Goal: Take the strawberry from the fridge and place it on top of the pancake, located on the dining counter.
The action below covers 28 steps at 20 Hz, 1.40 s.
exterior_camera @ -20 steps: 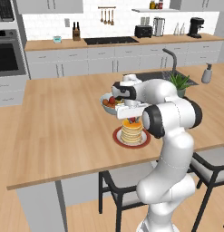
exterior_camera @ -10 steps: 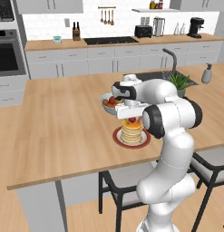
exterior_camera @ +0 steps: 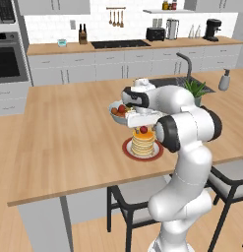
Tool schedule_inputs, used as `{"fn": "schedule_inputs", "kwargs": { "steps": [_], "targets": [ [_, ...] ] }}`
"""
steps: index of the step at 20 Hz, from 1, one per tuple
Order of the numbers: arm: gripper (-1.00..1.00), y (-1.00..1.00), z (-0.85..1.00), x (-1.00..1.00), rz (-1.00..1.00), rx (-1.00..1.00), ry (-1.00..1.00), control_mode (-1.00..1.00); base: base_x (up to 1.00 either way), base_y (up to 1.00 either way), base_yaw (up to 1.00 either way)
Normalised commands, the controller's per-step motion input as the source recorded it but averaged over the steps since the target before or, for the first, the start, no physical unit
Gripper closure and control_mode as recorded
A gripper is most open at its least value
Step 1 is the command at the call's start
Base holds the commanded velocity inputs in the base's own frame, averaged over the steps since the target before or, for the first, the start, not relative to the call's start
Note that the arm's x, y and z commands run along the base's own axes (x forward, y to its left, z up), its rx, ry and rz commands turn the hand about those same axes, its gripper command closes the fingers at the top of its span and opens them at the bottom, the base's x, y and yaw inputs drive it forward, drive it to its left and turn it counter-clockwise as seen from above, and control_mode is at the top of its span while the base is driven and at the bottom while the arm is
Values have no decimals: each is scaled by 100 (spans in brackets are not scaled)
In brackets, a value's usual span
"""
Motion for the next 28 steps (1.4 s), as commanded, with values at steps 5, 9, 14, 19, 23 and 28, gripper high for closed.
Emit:
{"fn": "schedule_inputs", "kwargs": {
  "steps": [5,9,14,19,23,28],
  "targets": [
    [-100,0,42,-45,0,0,-23,-100,0,0,0],
    [-100,0,49,-80,7,0,-52,-100,0,0,0],
    [-100,0,47,-89,9,1,-56,-100,0,0,0],
    [-100,-7,37,-98,1,5,-40,-100,0,0,0],
    [-100,-2,31,-100,0,12,-30,-100,0,0,0],
    [-100,0,33,-79,0,3,-14,-100,0,0,0]
  ]
}}
